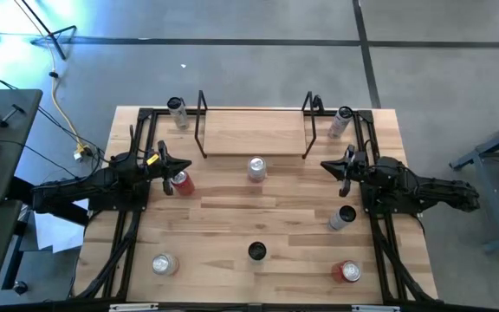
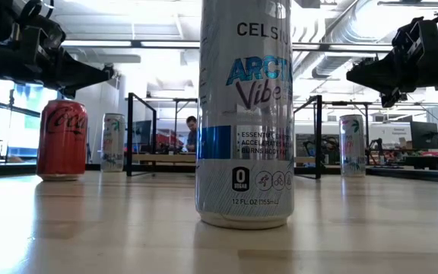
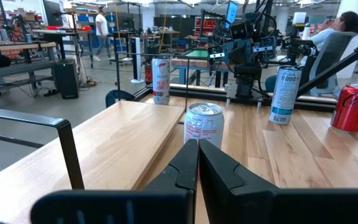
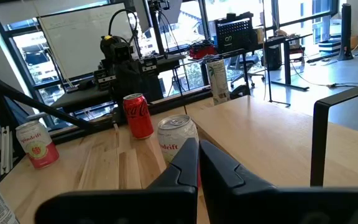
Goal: Place canned beverage on shelf
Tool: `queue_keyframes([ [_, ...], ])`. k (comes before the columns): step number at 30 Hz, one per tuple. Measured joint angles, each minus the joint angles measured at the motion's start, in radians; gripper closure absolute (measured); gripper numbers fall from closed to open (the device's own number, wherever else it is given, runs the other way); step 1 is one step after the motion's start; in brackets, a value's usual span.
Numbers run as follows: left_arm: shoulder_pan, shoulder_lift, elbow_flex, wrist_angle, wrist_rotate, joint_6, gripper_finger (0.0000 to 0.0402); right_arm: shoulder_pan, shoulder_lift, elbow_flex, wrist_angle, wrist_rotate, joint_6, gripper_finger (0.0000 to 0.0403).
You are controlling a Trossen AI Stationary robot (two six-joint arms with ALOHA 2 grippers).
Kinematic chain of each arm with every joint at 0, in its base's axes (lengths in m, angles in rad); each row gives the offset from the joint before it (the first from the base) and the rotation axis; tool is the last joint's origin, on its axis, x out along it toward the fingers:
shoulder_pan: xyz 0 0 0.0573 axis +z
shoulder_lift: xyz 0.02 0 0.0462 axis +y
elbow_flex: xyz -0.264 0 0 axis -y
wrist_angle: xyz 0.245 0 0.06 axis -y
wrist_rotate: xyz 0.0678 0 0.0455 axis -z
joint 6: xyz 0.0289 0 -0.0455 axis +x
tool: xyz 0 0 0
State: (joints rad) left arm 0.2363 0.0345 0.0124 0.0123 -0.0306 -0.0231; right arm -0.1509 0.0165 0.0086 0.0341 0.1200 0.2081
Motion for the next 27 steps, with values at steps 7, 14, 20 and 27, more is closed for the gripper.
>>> queue_keyframes([
  [7,0.0,0.0,0.0,0.06,-0.007,-0.018,0.0397,0.0,0.0,0.0,0.0,0.0,0.0,0.0402],
  [14,-0.002,0.0,0.0,0.093,-0.007,-0.123,0.0397,0.0,0.0,0.0,0.0,0.0,0.0,0.0402],
  [20,-0.002,0.001,0.0,0.14,-0.049,-0.123,0.0397,0.0,0.0,0.0,0.0,0.0,0.0,0.0402],
  [27,-0.016,0.061,0.032,0.315,0.024,-0.05,0.0397,0.0,0.0,0.0,0.0,0.0,0.0,0.0402],
])
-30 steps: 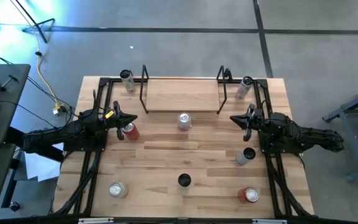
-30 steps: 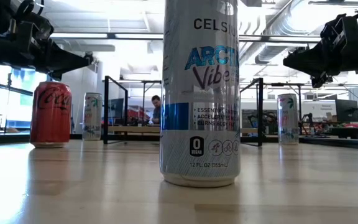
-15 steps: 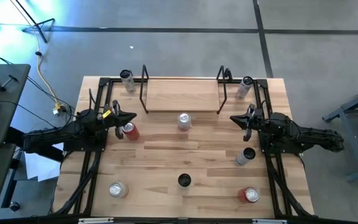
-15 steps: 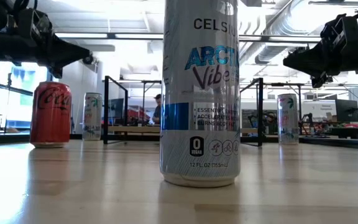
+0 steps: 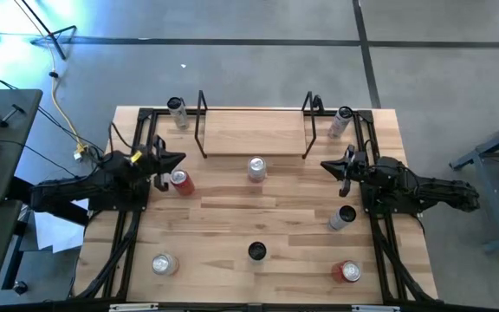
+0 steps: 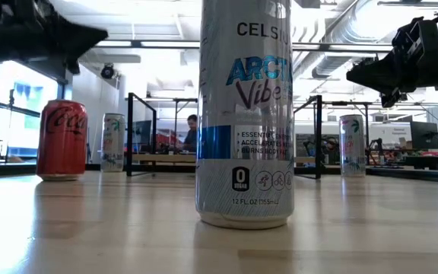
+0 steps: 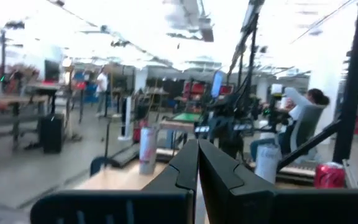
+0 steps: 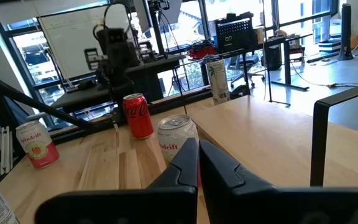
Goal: Place canned beverage on shelf
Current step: Put the top pink white soda can on the shelf
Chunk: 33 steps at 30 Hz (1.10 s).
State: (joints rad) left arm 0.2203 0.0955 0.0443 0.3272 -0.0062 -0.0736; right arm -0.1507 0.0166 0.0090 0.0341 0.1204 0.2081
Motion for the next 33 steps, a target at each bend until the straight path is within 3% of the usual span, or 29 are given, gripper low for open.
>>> queue_keyframes([
  [5,-0.013,0.175,0.164,-0.046,-0.002,0.057,0.0401,0.0,0.0,0.0,0.0,0.0,0.0,0.0402],
  [17,-0.011,0.778,0.614,-0.293,-0.003,0.097,0.0401,0.0,0.0,0.0,0.0,0.0,0.0,0.0402],
  [22,-0.004,0.967,0.782,-0.504,0.002,0.11,0.0402,0.0,0.0,0.0,0.0,0.0,0.0,0.0402],
  [27,-0.004,1.096,0.893,-0.604,0.003,0.145,0.0401,0.0,0.0,0.0,0.0,0.0,0.0,0.0402],
  [33,0.047,1.237,1.02,-0.715,0.158,0.129,0.0401,0.0,0.0,0.0,0.0,0.0,0.0,0.0402],
])
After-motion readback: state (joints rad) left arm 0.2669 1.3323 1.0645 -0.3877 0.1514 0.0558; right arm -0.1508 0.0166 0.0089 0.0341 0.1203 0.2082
